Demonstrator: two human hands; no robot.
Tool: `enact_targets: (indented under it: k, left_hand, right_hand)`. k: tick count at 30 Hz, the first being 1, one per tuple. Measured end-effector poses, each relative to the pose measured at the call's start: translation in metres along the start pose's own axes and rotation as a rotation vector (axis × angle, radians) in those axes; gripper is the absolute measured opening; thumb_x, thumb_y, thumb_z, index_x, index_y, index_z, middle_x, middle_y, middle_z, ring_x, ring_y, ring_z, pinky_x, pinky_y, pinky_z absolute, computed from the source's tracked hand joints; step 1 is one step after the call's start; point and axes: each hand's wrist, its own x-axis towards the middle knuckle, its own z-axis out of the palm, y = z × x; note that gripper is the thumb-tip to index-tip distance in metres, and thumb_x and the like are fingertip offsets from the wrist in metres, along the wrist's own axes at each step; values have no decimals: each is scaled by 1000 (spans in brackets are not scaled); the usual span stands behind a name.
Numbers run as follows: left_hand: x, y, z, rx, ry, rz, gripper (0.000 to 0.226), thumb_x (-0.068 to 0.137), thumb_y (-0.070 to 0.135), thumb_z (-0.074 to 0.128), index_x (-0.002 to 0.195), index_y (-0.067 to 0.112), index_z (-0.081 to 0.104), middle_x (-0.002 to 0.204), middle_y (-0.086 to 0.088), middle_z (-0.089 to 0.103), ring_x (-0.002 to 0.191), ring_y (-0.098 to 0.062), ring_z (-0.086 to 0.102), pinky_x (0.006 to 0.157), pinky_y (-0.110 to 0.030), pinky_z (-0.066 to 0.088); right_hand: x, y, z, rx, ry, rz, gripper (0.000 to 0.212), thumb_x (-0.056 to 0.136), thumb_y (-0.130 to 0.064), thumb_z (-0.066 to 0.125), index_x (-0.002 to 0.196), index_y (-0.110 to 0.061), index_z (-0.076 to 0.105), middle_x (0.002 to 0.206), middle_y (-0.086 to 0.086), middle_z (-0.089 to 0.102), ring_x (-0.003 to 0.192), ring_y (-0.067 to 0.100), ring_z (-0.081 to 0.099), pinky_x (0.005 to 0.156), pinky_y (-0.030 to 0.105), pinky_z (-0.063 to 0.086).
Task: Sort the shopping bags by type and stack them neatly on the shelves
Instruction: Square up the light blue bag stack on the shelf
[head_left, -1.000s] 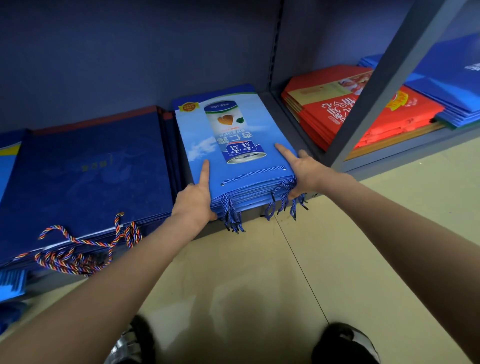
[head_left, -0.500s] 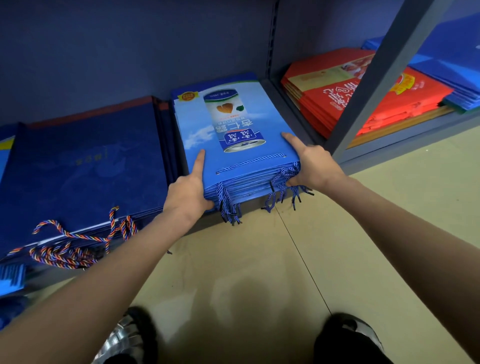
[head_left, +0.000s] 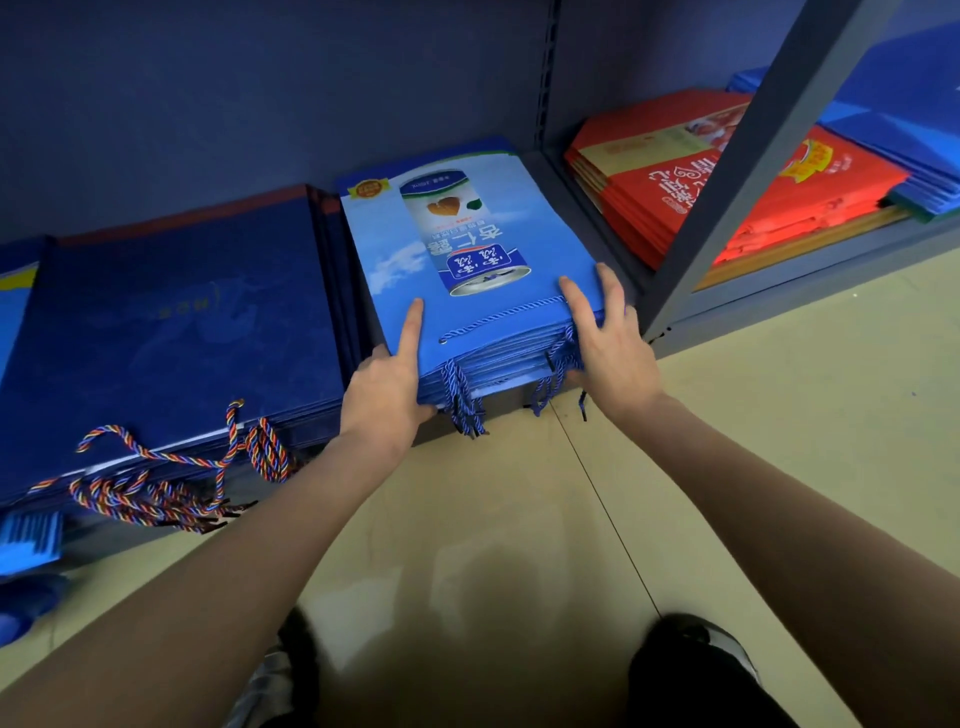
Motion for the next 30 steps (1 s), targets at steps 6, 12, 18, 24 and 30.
enact_targets:
  k: [6, 12, 18, 24, 30]
  left_hand:
    - [-1, 0, -1, 23, -13, 3, 113, 80, 22, 73, 146, 32, -18, 101, -14, 49, 89, -31, 54, 76, -38, 46]
    - [3, -4, -11, 30, -26, 18, 105, 83, 21, 70, 147, 35, -12, 85, -9, 44, 72, -27, 45, 67, -37, 41]
    - [14, -5, -18, -182, -124, -17, 104, 77, 21, 75, 148, 38, 0, 98, -9, 57, 85, -27, 55, 78, -37, 48]
    - [23, -3, -26, -147, -148, -21, 104, 74, 27, 78, 148, 37, 5, 110, -13, 59, 95, -32, 58, 81, -38, 50]
    - [29, -3, -32, -170, -200, -38, 103, 74, 25, 78, 148, 38, 7, 116, -13, 55, 97, -31, 57, 81, -36, 47]
  right_hand:
    - [0, 3, -4, 126, 94, 24, 95, 70, -4, 75, 145, -29, 22, 151, 8, 10, 120, 36, 37, 81, 47, 50]
    - [8, -4, -1, 84, 100, 57, 88, 69, -5, 76, 141, -20, 27, 146, 14, 17, 118, 39, 38, 81, 49, 50]
    - [12, 9, -14, 158, -25, -18, 90, 69, -13, 80, 141, -24, 27, 147, 11, 13, 113, 40, 47, 93, 48, 45]
    - [28, 5, -41, 45, -205, 5, 100, 70, -29, 81, 145, -35, 16, 152, 8, 9, 106, 45, 54, 86, 49, 50]
    - [25, 0, -36, -97, -151, 60, 91, 73, -44, 74, 145, -35, 20, 151, 7, 23, 113, 42, 53, 87, 45, 47]
